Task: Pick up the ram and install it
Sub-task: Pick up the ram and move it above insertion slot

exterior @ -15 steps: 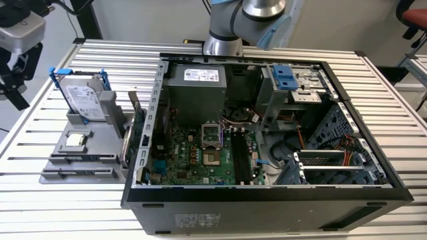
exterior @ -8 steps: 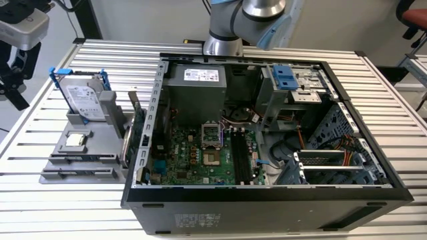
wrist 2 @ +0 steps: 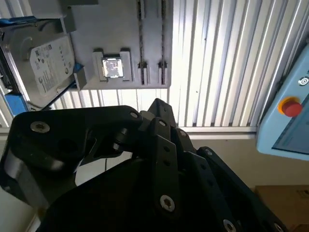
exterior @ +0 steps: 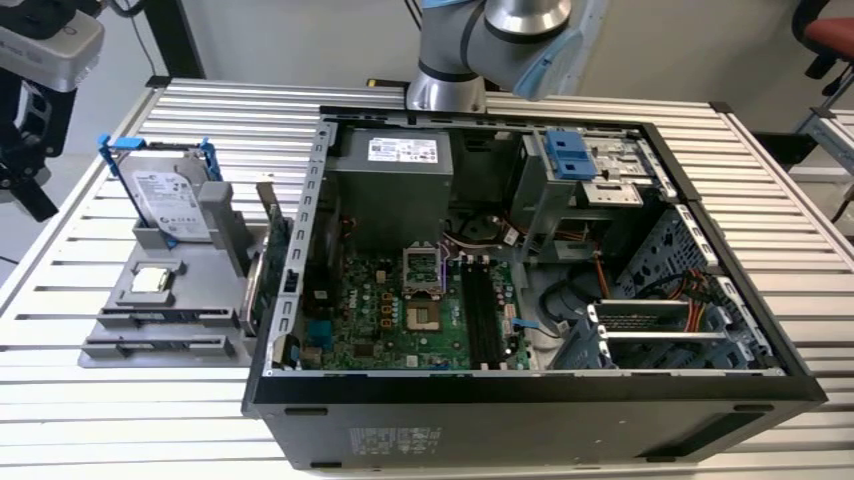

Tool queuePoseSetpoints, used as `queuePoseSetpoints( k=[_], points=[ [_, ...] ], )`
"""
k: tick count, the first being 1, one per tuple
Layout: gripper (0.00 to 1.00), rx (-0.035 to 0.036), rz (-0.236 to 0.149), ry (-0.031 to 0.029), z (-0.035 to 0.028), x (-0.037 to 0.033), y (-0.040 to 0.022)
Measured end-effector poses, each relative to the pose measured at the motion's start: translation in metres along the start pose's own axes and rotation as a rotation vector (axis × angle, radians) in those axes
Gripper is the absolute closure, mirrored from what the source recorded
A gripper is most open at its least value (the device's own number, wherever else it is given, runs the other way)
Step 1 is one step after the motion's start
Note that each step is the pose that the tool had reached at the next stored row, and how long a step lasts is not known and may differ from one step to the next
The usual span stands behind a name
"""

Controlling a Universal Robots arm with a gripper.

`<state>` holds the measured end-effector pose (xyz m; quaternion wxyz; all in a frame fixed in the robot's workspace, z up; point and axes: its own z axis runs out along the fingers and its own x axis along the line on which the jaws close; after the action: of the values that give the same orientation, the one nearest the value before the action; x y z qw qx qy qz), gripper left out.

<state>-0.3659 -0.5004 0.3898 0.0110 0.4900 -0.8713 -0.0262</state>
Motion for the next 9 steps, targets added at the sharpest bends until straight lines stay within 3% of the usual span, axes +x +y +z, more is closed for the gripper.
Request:
queuePoseSetpoints(
  k=[6,9],
  points=[
    [1.00,0.0009,-0.069,0.0033,0.0000,-0.0001,0.0001],
    [1.00,0.0078,-0.096,0.0007,0.0000,-0.0005,0.0002]
  ],
)
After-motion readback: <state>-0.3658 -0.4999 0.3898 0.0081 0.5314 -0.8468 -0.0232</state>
